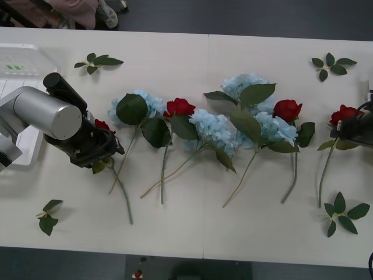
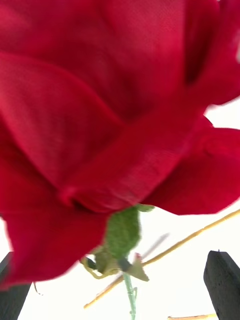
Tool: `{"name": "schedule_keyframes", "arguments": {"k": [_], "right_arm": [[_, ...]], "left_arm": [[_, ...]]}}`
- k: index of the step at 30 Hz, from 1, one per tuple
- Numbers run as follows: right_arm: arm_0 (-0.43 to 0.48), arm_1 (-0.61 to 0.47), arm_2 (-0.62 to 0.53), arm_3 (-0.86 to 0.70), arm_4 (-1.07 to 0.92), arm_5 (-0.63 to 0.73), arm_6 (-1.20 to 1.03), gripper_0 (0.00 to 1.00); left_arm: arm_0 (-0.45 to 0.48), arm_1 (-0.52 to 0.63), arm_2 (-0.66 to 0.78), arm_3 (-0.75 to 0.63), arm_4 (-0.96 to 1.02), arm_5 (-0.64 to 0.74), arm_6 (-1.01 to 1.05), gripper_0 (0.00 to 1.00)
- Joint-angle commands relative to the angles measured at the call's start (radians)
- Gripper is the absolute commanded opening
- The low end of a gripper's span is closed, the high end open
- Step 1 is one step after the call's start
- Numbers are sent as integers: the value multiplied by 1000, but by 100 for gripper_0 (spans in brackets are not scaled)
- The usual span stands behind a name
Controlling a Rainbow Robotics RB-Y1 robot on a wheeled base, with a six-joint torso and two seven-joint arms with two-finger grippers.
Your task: Put the red flowers into the right box and the blue flowers into the left box
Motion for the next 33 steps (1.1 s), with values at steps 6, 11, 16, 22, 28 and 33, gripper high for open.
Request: {"name": "schedule_keyframes", "arguments": {"k": [6,11,16,22,28,33], "right_arm": [[-20,42,-20,-13,63,-22,-57,100],[-14,57,-20,-13,78,-28,-66,100],[-3,67,-20,-13,76,-46,-72,100],[8,80,-20,-11,89,-57,-82,100],[23,90,-20,-11,90,-81,-88,100],[31,96,-22,-11,87,-88,-94,100]], "left_arm": [[-36,-10,-39,25,-35,9,-10,100],[-57,-30,-62,66,-46,6,-16,100],[-74,-50,-68,92,-57,4,-21,100],[-76,-50,-74,92,-66,4,-30,100],[-76,-50,-108,92,-88,-19,-32,89],[-76,-50,-112,92,-103,-19,-30,38]]}}
